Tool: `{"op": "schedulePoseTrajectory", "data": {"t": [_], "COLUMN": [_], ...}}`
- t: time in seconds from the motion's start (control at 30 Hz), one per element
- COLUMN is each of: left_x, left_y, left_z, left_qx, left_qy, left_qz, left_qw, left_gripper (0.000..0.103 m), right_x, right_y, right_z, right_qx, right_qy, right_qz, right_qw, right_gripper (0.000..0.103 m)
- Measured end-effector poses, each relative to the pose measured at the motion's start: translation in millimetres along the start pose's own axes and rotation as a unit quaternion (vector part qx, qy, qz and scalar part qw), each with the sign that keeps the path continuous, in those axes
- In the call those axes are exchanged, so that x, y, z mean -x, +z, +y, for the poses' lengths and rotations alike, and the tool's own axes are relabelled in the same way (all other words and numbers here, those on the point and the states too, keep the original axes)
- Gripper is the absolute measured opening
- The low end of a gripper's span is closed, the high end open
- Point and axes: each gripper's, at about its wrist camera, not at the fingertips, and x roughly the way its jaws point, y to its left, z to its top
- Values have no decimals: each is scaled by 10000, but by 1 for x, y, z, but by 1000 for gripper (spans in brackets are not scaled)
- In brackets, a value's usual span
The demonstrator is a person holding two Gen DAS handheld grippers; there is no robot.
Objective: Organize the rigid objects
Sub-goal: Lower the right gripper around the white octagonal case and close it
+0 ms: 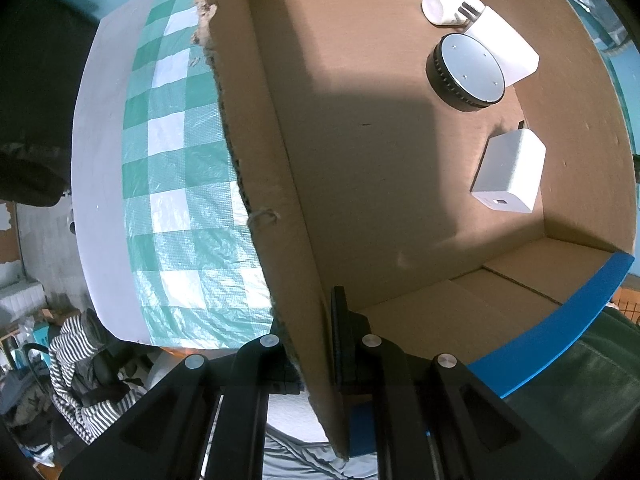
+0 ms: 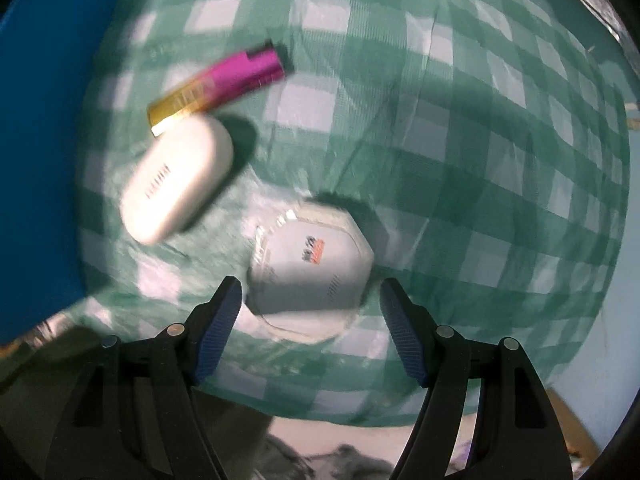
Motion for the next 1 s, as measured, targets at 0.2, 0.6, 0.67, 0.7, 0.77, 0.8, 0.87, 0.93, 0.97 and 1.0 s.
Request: {"op": "schedulePoseTrajectory", "data": {"t": [0.2, 0.6, 0.67, 0.7, 0.77, 0.8, 0.87, 0.93, 0.97, 1.0], "left_x": [2, 3, 4, 4, 4, 4, 4, 5, 5, 6], "left_y": [0, 3, 3, 4, 4, 4, 4, 4, 5, 5], "left_z": [-1, -3, -3, -3, -3, -3, -3, -2, -2, -2], "left_qx": [-13, -111, -120, -122, -121, -121, -118, -120, -115, -108], "left_qy": [8, 28, 24, 25, 25, 28, 35, 39, 41, 40], "left_qz": [-24, -29, -33, -33, -33, -33, -32, -31, -27, -25], "left_qw": [10000, 9999, 9999, 9999, 9999, 9999, 9999, 9999, 9999, 9999], "left_gripper": [9, 9, 9, 9, 9, 9, 9, 9, 9, 9], "right_x": [-3, 1, 9, 11, 20, 23, 32, 40, 44, 47], "right_y": [22, 33, 18, 17, 15, 14, 14, 14, 14, 15], "right_z": [-7, 20, 33, 33, 31, 34, 35, 38, 40, 42], "right_qx": [-297, -256, -219, -206, -152, -138, -81, 7, 45, 80], "right_qy": [-57, -300, -245, -237, -250, -247, -236, -237, -241, -241], "right_qz": [-16, -102, -104, -108, -115, -124, -132, -153, -171, -188], "right_qw": [9995, 9992, 9994, 9994, 9995, 9995, 9996, 9996, 9996, 9995], "right_gripper": [73, 53, 53, 53, 53, 53, 53, 53, 53, 53]}}
